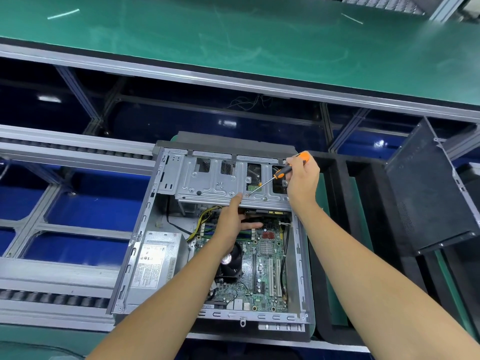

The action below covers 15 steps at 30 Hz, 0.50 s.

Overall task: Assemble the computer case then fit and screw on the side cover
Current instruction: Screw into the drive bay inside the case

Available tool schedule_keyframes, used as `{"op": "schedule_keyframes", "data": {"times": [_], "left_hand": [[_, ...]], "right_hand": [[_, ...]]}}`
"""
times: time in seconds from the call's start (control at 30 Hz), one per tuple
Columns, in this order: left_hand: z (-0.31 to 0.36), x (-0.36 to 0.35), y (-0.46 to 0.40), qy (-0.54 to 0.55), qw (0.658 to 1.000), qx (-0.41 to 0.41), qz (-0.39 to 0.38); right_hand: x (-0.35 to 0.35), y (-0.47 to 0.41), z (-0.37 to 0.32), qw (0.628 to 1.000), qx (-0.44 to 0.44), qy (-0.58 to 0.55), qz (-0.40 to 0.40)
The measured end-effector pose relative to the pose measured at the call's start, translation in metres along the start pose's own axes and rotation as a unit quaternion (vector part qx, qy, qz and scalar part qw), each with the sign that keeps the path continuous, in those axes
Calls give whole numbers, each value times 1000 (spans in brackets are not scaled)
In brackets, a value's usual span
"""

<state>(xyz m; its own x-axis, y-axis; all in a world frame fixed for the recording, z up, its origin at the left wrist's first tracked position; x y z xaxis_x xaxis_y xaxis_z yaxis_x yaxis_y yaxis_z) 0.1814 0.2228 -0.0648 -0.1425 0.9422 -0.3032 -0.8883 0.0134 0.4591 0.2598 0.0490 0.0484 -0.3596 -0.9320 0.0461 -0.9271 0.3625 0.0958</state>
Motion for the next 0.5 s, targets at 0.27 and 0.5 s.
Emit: {"op": "schedule_keyframes", "data": {"times": [0.27, 0.5], "left_hand": [[5, -5, 5, 78, 997, -4, -4], [21, -7, 32, 59, 998, 9, 2]], "right_hand": [[0, 2, -2, 1000, 13, -8, 3], [0, 2, -3, 1000, 12, -21, -1]]}}
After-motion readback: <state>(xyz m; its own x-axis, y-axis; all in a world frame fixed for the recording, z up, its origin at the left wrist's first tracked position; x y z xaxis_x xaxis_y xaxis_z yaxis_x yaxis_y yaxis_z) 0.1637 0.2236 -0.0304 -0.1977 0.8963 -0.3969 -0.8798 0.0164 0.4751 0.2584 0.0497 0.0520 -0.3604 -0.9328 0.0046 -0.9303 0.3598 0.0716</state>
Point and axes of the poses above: each hand's wrist, its own y-axis away from the middle knuckle, its own x-axis out of the back of the hand, z = x × y, the point moved 6 cm from there along -y, towards the middle knuckle, and after that the axes turned 7 degrees about -x, right-handed, at the moved point
